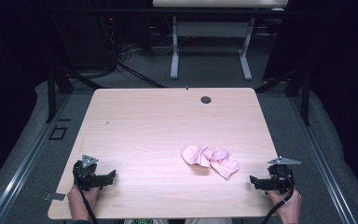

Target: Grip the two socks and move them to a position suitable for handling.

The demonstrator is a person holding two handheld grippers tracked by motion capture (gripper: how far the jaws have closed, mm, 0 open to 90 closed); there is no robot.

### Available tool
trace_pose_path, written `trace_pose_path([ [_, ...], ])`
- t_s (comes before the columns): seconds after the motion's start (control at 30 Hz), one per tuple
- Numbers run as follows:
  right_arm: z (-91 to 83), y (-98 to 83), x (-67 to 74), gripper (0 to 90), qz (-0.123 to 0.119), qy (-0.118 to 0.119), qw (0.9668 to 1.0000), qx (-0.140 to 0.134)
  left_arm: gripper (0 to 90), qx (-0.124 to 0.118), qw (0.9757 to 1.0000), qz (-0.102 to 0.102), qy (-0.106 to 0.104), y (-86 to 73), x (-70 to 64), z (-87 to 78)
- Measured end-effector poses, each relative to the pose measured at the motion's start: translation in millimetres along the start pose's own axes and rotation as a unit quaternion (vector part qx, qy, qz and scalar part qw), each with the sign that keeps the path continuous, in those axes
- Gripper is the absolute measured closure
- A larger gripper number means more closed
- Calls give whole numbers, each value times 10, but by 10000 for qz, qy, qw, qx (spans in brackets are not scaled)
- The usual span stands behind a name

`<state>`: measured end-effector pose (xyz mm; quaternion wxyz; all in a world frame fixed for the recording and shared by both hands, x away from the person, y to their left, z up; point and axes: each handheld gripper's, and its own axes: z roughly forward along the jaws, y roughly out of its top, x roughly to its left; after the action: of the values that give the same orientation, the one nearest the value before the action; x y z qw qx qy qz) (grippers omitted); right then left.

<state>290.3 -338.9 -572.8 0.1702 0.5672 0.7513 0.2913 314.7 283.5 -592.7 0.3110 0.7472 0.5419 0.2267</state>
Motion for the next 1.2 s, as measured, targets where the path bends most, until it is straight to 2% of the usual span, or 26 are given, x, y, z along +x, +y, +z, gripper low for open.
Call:
trace_pose_path([
  [0.17, -110, 119, 109, 0, -124, 35, 9999, -66, 2, -11, 10000, -11, 15, -2, -3, 1],
  [0.37, -204, 298, 271, 0, -320, 186, 9993, -95, 2, -10, 10000, -10, 14, -1, -3, 1],
  [0.4, -206, 375, 327, 9, -409, 271, 9988, 1, 2, -10, 10000, -11, 15, -1, -3, 1],
  [0.5, -194, 452, 389, 9, -482, 342, 9982, 118, 2, -10, 10000, -10, 15, -1, -3, 1],
  [0.53, -161, 535, 455, 9, -582, 414, 9973, 190, 2, -10, 10000, -10, 15, -1, -3, 1],
  [0.67, -92, 660, 576, 9, -750, 505, 9956, 246, 2, -9, 10000, -10, 14, -1, -3, 1],
  [0.83, -2, 756, 675, 3, -850, 577, 9944, 254, 2, -10, 10000, -11, 15, -2, -3, 1],
  [1.03, 177, 889, 824, 4, -1057, 624, 9914, 443, 2, -10, 10000, -12, 15, -2, -3, 1],
  [1.1, 232, 927, 874, 40, -1149, 587, 9907, 442, 2, -10, 10000, -12, 15, -2, -3, 1],
  [1.13, 278, 961, 911, 107, -1212, 592, 9898, 457, 2, -10, 10000, -11, 15, -2, -3, 1],
  [1.2, 312, 980, 936, 136, -1255, 526, 9898, 430, 2, -21, 10000, -27, 15, -2, -5, 2],
])
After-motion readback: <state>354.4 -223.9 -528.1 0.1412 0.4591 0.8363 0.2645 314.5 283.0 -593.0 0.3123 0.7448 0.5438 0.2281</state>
